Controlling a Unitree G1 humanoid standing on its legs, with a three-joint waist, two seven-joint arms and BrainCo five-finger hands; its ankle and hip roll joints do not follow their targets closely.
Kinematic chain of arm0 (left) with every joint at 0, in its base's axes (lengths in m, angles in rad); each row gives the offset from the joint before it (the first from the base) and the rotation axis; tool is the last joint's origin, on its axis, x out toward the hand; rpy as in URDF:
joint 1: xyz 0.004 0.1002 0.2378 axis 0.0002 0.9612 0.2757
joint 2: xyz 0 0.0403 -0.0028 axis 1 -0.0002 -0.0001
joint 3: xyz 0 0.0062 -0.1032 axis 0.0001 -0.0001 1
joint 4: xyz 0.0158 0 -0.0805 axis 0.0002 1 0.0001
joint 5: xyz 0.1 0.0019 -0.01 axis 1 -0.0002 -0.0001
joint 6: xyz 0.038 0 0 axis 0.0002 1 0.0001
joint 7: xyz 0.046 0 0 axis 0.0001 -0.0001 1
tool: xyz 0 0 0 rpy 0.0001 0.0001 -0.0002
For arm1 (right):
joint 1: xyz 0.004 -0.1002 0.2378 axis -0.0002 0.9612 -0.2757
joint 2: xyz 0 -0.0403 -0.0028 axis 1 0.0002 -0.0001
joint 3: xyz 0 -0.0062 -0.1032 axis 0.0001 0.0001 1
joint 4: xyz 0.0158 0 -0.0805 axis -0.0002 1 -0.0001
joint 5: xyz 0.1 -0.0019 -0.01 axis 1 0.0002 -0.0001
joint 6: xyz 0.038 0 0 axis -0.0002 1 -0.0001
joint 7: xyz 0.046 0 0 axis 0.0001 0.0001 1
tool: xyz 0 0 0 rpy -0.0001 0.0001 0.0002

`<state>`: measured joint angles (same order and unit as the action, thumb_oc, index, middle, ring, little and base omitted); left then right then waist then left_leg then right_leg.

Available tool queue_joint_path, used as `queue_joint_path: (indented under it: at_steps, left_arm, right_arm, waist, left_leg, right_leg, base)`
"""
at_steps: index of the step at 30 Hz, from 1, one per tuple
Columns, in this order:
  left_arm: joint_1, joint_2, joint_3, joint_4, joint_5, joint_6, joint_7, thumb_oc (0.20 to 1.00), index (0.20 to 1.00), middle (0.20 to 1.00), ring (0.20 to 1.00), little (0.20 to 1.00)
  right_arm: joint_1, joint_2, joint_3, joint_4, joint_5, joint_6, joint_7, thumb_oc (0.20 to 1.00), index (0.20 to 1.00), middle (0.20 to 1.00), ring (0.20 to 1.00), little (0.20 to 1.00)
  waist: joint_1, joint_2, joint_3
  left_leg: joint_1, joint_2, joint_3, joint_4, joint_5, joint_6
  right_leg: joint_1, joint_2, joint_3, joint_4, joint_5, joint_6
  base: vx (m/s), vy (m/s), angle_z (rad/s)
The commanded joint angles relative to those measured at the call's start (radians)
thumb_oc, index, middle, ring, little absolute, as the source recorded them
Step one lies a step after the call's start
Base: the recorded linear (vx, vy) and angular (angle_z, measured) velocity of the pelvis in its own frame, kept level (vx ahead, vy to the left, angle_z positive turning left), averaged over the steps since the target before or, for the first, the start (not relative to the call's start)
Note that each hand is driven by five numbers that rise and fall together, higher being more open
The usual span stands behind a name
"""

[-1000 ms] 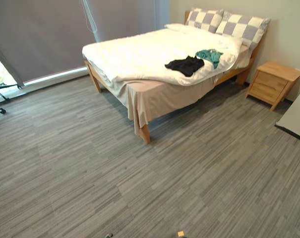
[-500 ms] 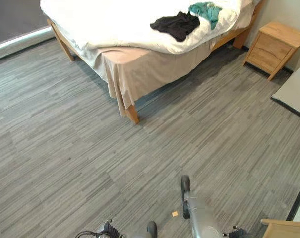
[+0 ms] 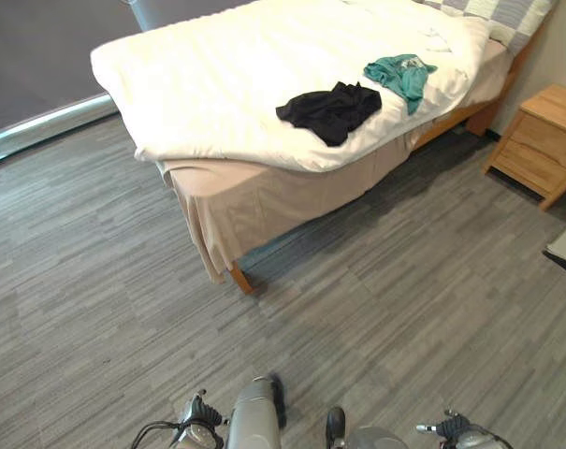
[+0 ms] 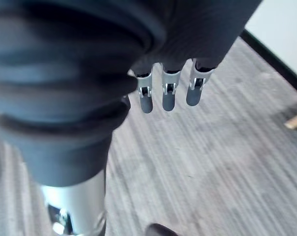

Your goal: Tidy up the quilt and then pick up the clothes from the bed and put them into the laundry hamper.

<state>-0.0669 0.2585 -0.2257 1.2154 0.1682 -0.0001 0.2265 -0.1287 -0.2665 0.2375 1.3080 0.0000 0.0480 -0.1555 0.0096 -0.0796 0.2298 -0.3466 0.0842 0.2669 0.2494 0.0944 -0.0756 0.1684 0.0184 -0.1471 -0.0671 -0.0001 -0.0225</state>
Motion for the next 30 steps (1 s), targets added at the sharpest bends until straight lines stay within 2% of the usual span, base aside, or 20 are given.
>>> queue_joint_path:
  at_steps: [1, 2, 3, 4, 5, 6, 7, 8, 9, 11, 12, 13, 15, 18, 23, 24, 25, 26, 28, 30]
  left_arm:
    - [-0.050, -0.029, -0.020, 0.021, -0.007, -0.003, 0.010, 1.000, 1.000, 1.000, 1.000, 1.000]
    - [-0.042, -0.031, -0.017, 0.030, -0.001, 0.002, 0.005, 1.000, 1.000, 1.000, 1.000, 1.000]
    - [-0.027, -0.035, -0.010, 0.048, 0.004, 0.008, -0.006, 1.000, 1.000, 1.000, 1.000, 1.000]
    - [-0.006, -0.034, 0.002, 0.069, 0.010, 0.014, -0.013, 1.000, 1.000, 1.000, 1.000, 1.000]
    - [-0.006, -0.034, 0.002, 0.069, 0.010, 0.014, -0.013, 1.000, 1.000, 1.000, 1.000, 1.000]
    - [-0.001, -0.030, 0.005, 0.088, 0.022, 0.020, -0.019, 1.000, 1.000, 1.000, 1.000, 1.000]
    - [-0.001, -0.016, 0.015, 0.097, 0.036, 0.032, -0.019, 1.000, 1.000, 1.000, 1.000, 1.000]
    - [-0.005, -0.010, 0.018, 0.095, 0.035, 0.034, -0.018, 1.000, 1.000, 1.000, 1.000, 1.000]
    - [-0.012, -0.005, 0.018, 0.096, 0.037, 0.033, -0.019, 1.000, 1.000, 1.000, 1.000, 1.000]
    - [-0.028, 0.007, 0.009, 0.098, 0.046, 0.029, -0.018, 1.000, 1.000, 1.000, 1.000, 1.000]
    - [-0.028, 0.007, 0.009, 0.098, 0.046, 0.029, -0.018, 1.000, 1.000, 1.000, 1.000, 1.000]
    - [-0.036, 0.013, 0.000, 0.093, 0.053, 0.023, -0.015, 1.000, 1.000, 1.000, 1.000, 1.000]
    - [-0.050, 0.023, -0.004, 0.091, 0.060, 0.023, -0.007, 1.000, 1.000, 1.000, 1.000, 1.000]
    - [-0.044, 0.029, -0.008, 0.100, 0.065, 0.021, -0.004, 1.000, 1.000, 1.000, 1.000, 1.000]
    - [-0.032, 0.039, 0.022, 0.073, 0.003, -0.004, 0.022, 1.000, 1.000, 1.000, 1.000, 1.000]
    - [-0.039, 0.065, 0.048, 0.044, -0.033, -0.022, 0.043, 1.000, 1.000, 1.000, 1.000, 1.000]
    - [-0.049, 0.085, 0.057, 0.018, -0.050, -0.036, 0.058, 1.000, 1.000, 1.000, 1.000, 1.000]
    - [-0.048, 0.085, 0.058, 0.017, -0.050, -0.035, 0.058, 1.000, 1.000, 1.000, 1.000, 1.000]
    - [-0.076, 0.201, 0.095, -0.150, -0.083, -0.079, 0.122, 1.000, 1.000, 1.000, 1.000, 1.000]
    - [-0.075, 0.202, 0.096, -0.151, -0.083, -0.078, 0.122, 1.000, 1.000, 1.000, 1.000, 1.000]
  right_arm:
    - [0.028, -0.047, -0.030, -0.039, -0.023, -0.011, -0.014, 1.000, 1.000, 1.000, 1.000, 1.000]
    - [0.032, -0.046, -0.036, -0.037, -0.023, -0.011, -0.014, 1.000, 1.000, 1.000, 1.000, 1.000]
    - [0.035, -0.040, -0.042, -0.033, -0.024, -0.011, -0.014, 1.000, 1.000, 1.000, 1.000, 1.000]
    - [0.044, -0.024, -0.043, -0.027, -0.025, -0.017, -0.011, 1.000, 1.000, 1.000, 1.000, 1.000]
    - [0.044, -0.024, -0.043, -0.027, -0.025, -0.017, -0.011, 1.000, 1.000, 1.000, 1.000, 1.000]
    - [0.052, -0.010, -0.051, -0.023, -0.021, -0.018, -0.006, 1.000, 1.000, 1.000, 1.000, 1.000]
    - [0.056, 0.008, -0.048, -0.035, -0.031, -0.017, 0.003, 1.000, 1.000, 1.000, 1.000, 1.000]
    - [0.052, 0.013, -0.050, -0.041, -0.029, -0.016, 0.005, 1.000, 1.000, 1.000, 1.000, 1.000]
    - [0.050, 0.019, -0.050, -0.043, -0.029, -0.015, 0.006, 1.000, 1.000, 1.000, 1.000, 1.000]
    - [0.052, 0.026, -0.041, -0.041, -0.037, -0.013, 0.004, 1.000, 1.000, 1.000, 1.000, 1.000]
    - [0.052, 0.026, -0.041, -0.041, -0.037, -0.013, 0.004, 1.000, 1.000, 1.000, 1.000, 1.000]
    - [0.053, 0.023, -0.037, -0.038, -0.037, -0.009, 0.004, 1.000, 1.000, 1.000, 1.000, 1.000]
    - [0.047, 0.017, -0.035, -0.029, -0.037, -0.001, 0.007, 1.000, 1.000, 1.000, 1.000, 1.000]
    - [0.056, 0.017, -0.034, -0.010, -0.050, 0.007, 0.014, 1.000, 1.000, 1.000, 1.000, 1.000]
    - [0.063, 0.007, -0.015, 0.000, -0.086, -0.002, 0.009, 1.000, 1.000, 1.000, 1.000, 1.000]
    - [0.083, -0.004, -0.038, 0.007, -0.072, -0.007, 0.001, 1.000, 1.000, 1.000, 1.000, 1.000]
    - [0.091, -0.010, -0.045, 0.007, -0.066, -0.012, -0.004, 1.000, 1.000, 1.000, 1.000, 1.000]
    - [0.091, -0.010, -0.045, 0.007, -0.066, -0.013, -0.004, 1.000, 1.000, 1.000, 1.000, 1.000]
    - [0.125, -0.019, -0.059, -0.017, -0.049, -0.034, -0.017, 1.000, 1.000, 1.000, 1.000, 1.000]
    - [0.126, -0.018, -0.059, -0.017, -0.049, -0.034, -0.017, 1.000, 1.000, 1.000, 1.000, 1.000]
  waist:
    - [0.025, 0.025, 0.015]
    - [0.023, 0.025, 0.010]
    - [0.021, 0.027, -0.011]
    - [0.030, 0.030, -0.034]
    - [0.032, 0.032, -0.037]
    - [0.026, 0.025, -0.036]
    - [-0.002, 0.034, -0.016]
    - [-0.014, 0.045, -0.004]
    - [-0.017, 0.057, -0.001]
    - [-0.033, 0.047, 0.009]
    - [-0.033, 0.050, 0.009]
    - [-0.046, 0.047, 0.004]
    - [-0.058, 0.038, -0.003]
    - [-0.048, 0.021, -0.010]
    - [-0.038, 0.025, -0.023]
    - [-0.042, 0.030, -0.032]
    - [-0.046, 0.033, -0.033]
    - [-0.047, 0.033, -0.033]
    - [-0.064, 0.044, -0.028]
    - [-0.065, 0.044, -0.028]
  left_leg:
    - [0.156, -0.008, 0.041, -0.102, -0.021, -0.012]
    - [0.162, 0.004, 0.094, -0.130, -0.013, -0.011]
    - [0.193, -0.002, 0.109, -0.174, -0.034, -0.005]
    - [0.254, -0.027, 0.097, -0.235, -0.037, 0.041]
    - [0.250, -0.024, 0.099, -0.235, -0.035, 0.040]
    - [0.290, -0.043, 0.090, -0.264, -0.053, 0.059]
    - [0.359, -0.042, 0.079, -0.293, -0.076, 0.083]
    - [0.390, -0.033, 0.064, -0.316, -0.078, 0.083]
    - [0.406, -0.023, 0.048, -0.324, -0.081, 0.079]
    - [0.427, -0.036, -0.003, -0.318, -0.097, 0.069]
    - [0.425, -0.033, -0.004, -0.318, -0.096, 0.068]
    - [0.438, -0.046, -0.048, -0.324, -0.114, 0.055]
    - [0.452, -0.049, -0.085, -0.329, -0.135, 0.043]
    - [0.468, -0.058, -0.092, -0.308, -0.165, 0.043]
    - [0.442, -0.033, -0.129, -0.278, -0.157, 0.007]
    - [0.442, -0.007, -0.109, -0.293, -0.143, -0.015]
    - [0.440, 0.004, -0.102, -0.297, -0.134, -0.024]
    - [0.440, 0.004, -0.103, -0.297, -0.133, -0.024]
    - [0.431, 0.024, -0.102, -0.313, -0.106, -0.039]
    - [0.431, 0.024, -0.103, -0.313, -0.106, -0.039]
  right_leg:
    - [0.009, -0.082, 0.086, 0.009, -0.131, 0.100]
    - [0.038, -0.077, 0.074, 0.019, -0.156, 0.100]
    - [0.057, -0.066, 0.073, 0.040, -0.179, 0.104]
    - [0.036, -0.054, 0.064, 0.167, -0.182, 0.123]
    - [0.031, -0.051, 0.066, 0.167, -0.180, 0.122]
    - [-0.002, -0.051, 0.046, 0.303, -0.151, 0.162]
    - [-0.130, -0.063, 0.066, 0.569, -0.066, 0.224]
    - [-0.212, -0.070, 0.077, 0.674, -0.044, 0.228]
    - [-0.252, -0.071, 0.076, 0.671, -0.055, 0.220]
    - [-0.235, -0.105, 0.076, 0.486, -0.121, 0.190]
    - [-0.234, -0.102, 0.075, 0.481, -0.117, 0.189]
    - [-0.241, -0.117, 0.164, 0.269, -0.105, 0.179]
    - [-0.260, -0.137, 0.275, 0.118, -0.043, 0.200]
    - [-0.241, -0.166, 0.262, 0.083, -0.023, 0.212]
    - [-0.182, -0.176, 0.181, 0.039, -0.010, 0.188]
    - [-0.154, -0.183, 0.122, 0.025, -0.020, 0.186]
    - [-0.145, -0.185, 0.099, 0.027, -0.023, 0.186]
    - [-0.144, -0.185, 0.097, 0.027, -0.023, 0.186]
    - [-0.139, -0.176, 0.064, 0.047, -0.032, 0.184]
    - [-0.138, -0.176, 0.063, 0.047, -0.032, 0.184]
  base:
    - [0.50, 0.072, -0.31]
    - [0.45, 0.101, -0.11]
    - [0.72, 0.175, -0.02]
    - [0.54, 0.147, 0.01]
    - [0.40, 0.122, 0.11]
    - [0.32, 0.109, 0.02]
    - [0.41, 0.133, 0.53]
    - [0.36, 0.080, 0.88]
    - [0.28, -0.021, 1.24]
    - [0.27, -0.095, 0.94]
    - [0.30, -0.169, 1.11]
    - [0.28, -0.193, 0.92]
    - [0.27, -0.216, 1.00]
    - [0.21, -0.183, 0.69]
    - [0.09, -0.167, 0.53]
    - [0.09, -0.135, 0.63]
    - [0.08, -0.080, 0.84]
    - [0.07, -0.054, 1.17]
    - [0.05, -0.039, 0.97]
    - [0.02, -0.005, 0.35]
